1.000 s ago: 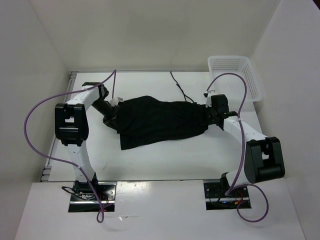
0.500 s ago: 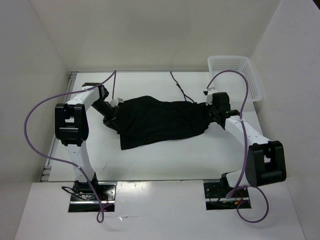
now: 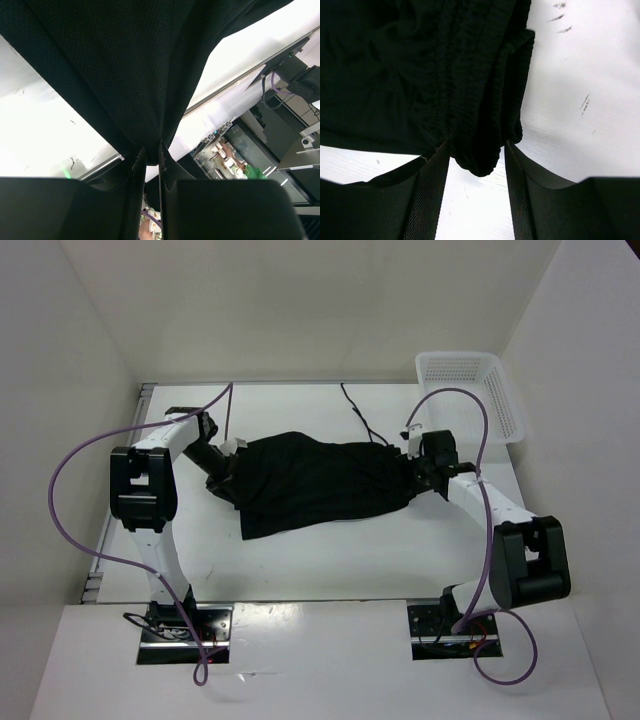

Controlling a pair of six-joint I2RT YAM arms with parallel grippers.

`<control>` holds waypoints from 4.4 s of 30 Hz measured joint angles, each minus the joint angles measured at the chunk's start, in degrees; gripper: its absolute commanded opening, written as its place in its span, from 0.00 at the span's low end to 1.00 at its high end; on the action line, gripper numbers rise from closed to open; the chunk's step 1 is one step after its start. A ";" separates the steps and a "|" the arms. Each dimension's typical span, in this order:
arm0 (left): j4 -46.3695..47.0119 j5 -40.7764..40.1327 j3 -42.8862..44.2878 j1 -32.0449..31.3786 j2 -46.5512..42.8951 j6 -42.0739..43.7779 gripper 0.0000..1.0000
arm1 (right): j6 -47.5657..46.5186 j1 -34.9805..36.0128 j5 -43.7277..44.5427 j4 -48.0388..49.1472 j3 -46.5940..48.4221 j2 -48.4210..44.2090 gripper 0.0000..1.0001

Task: Fold and stack the shorts
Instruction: Fold the shorts

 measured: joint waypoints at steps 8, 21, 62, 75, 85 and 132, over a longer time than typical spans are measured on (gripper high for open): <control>0.00 0.00 0.00 0.00 0.00 0.00 0.20 | -3.67 0.55 -0.20 -0.09 -2.60 1.73 0.13; -0.02 -1.88 -0.04 -0.09 -0.83 0.00 0.13 | -13.97 0.00 -3.76 -6.38 5.01 1.64 0.02; 4.00 -11.61 3.21 1.77 -4.59 0.00 0.52 | -20.55 -8.00 -7.74 -9.25 5.90 0.83 0.95; 23.61 -22.05 7.89 -4.15 6.43 0.04 0.59 | -15.08 4.26 -6.14 -7.26 15.21 5.60 0.90; 28.59 -30.53 10.10 -5.29 9.18 -0.09 0.24 | -13.33 12.13 -3.52 -5.42 15.91 18.10 0.73; 27.15 -25.99 7.04 0.11 6.51 0.07 0.71 | 23.61 0.28 3.04 3.23 16.13 17.75 0.98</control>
